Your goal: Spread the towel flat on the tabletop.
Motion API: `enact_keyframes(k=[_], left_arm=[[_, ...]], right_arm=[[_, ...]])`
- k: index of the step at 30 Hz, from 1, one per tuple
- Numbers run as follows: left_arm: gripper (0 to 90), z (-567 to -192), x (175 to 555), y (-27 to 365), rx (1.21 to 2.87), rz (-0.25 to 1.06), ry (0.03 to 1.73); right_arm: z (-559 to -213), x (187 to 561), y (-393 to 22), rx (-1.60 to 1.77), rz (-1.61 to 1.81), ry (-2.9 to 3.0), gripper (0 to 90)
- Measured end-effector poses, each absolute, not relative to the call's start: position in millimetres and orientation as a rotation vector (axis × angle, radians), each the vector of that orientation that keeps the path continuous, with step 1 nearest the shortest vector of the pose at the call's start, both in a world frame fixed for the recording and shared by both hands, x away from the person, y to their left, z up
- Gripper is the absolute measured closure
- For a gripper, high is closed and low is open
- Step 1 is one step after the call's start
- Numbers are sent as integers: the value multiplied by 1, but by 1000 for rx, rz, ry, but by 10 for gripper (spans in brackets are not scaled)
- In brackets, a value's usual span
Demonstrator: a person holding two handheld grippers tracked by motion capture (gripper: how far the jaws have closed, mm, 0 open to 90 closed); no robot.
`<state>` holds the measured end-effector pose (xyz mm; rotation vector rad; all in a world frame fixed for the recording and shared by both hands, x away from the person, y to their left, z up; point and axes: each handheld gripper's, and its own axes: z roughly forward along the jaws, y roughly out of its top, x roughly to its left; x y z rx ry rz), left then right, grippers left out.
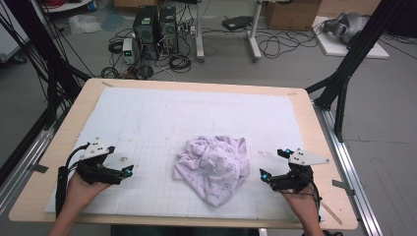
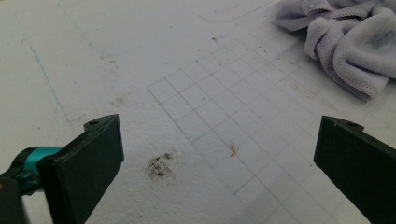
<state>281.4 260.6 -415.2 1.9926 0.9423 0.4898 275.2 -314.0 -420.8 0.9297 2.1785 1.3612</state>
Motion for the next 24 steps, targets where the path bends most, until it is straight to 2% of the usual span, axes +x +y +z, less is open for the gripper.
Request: enact_keyframes(k=[24], left_arm=[[20,-416,281,261,1990,491,944]], right_arm=[[-419,274,-312,926,1367,2185,8]])
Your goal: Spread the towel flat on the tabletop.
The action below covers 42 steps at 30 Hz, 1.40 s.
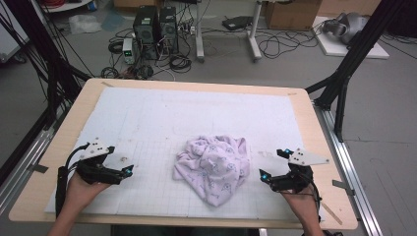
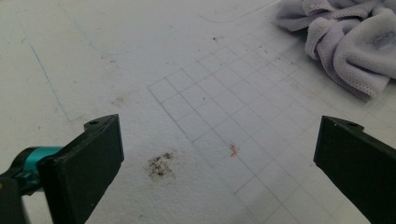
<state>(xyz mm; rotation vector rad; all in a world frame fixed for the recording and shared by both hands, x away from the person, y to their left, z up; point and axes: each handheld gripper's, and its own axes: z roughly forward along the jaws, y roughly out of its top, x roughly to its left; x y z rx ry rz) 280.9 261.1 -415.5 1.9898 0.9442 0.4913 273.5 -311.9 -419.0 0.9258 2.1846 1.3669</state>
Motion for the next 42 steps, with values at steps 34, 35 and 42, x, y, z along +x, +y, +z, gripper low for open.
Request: enact_keyframes(k=[34,35,42], left_arm=[[20,-417,282,258,1998,482,947],[20,-417,282,258,1999,481,946],[20,-418,283,259,1990,479,956]], right_arm=[[-392,308,-233,711,1433,2449,54],[-394,311,-229,702,1421,2464,59],[-412,323,-200,685,1292,2617,216]])
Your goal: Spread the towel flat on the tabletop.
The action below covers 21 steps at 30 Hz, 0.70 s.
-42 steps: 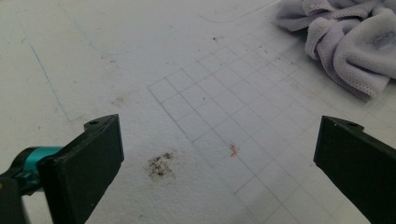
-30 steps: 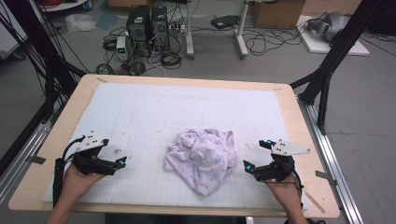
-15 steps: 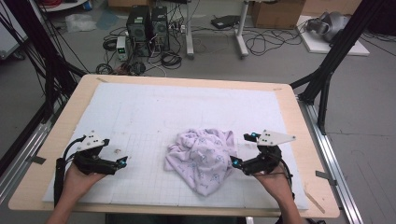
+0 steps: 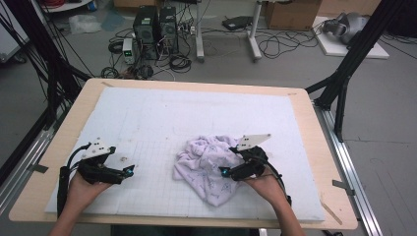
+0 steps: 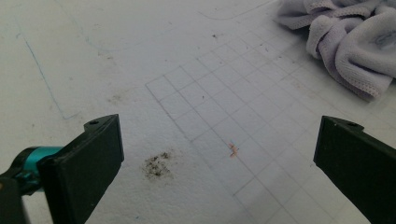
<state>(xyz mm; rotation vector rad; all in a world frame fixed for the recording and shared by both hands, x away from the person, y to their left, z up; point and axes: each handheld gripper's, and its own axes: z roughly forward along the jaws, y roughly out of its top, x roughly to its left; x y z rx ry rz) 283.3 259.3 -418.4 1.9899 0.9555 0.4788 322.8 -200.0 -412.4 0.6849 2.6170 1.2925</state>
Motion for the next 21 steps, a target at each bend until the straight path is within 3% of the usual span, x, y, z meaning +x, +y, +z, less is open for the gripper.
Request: enact_keyframes(k=[1,3,5,6,7,14,21], left_arm=[[20,-418,283,259,1990,480,956],[20,-418,283,259,1997,478,952],[20,-419,284,258,2001,476,949],[24,-418,284,258,2004,477,945],[28,-418,284,258,2004,475,944],[28,-419,284,256,1995,472,950],[28,-418,284,257,2005,474,942]], right_arm=[[-417,325,-195,698,1276,2636,287],[-419,325,-192,705,1258,2660,336],[-419,325,-189,678,1225,2671,474],[-416,324,-188,657,1223,2683,596],[-415,324,-188,657,1229,2687,633],[-405,321,-181,650,1317,2682,737],[-383,317,-159,544,1417,2685,767]])
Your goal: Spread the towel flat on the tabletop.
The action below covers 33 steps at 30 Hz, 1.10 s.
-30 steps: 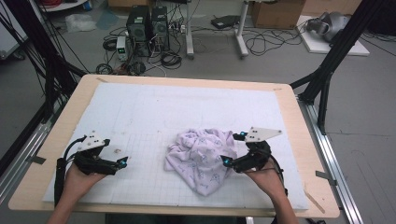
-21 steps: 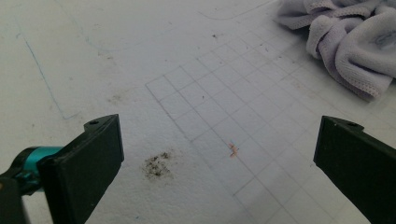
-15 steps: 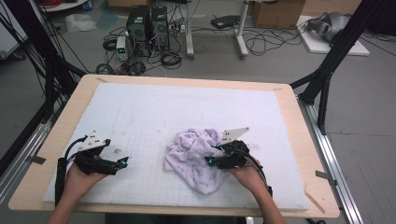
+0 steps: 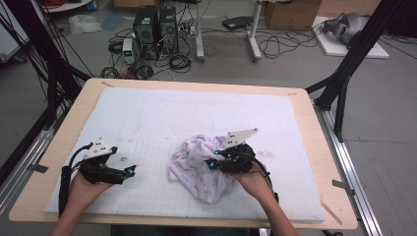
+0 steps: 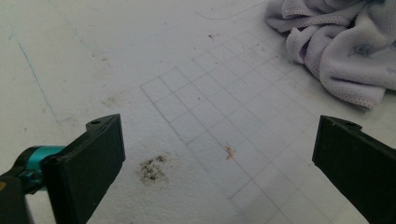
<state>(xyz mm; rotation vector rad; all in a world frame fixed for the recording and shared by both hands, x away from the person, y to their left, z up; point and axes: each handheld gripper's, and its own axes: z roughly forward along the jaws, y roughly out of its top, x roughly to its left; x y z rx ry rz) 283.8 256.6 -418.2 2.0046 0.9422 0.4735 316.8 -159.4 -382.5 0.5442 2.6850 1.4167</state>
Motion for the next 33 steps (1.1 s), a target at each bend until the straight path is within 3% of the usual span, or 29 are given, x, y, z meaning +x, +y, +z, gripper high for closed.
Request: enact_keyframes(k=[7,12,15,16,17,19,22,33], left_arm=[[28,-418,283,257,1993,476,942],[29,-417,283,254,1990,464,931],[62,-415,283,250,1998,451,902],[78,-414,283,247,2000,447,893],[82,-413,283,243,2004,445,883],[100,-411,283,236,2011,439,855],[113,-408,284,223,2023,418,804],[273,-408,298,157,2089,279,607]], right_arm=[[-359,304,-133,389,1522,2683,770],[-383,299,-134,384,1341,2787,764],[-400,296,-135,404,1250,2881,710],[-406,294,-136,416,1187,2895,660],[-410,288,-142,418,1184,2892,547],[-407,283,-150,445,1261,2855,444],[-397,277,-166,482,1347,2776,378],[-404,297,-202,693,1273,2643,378]])
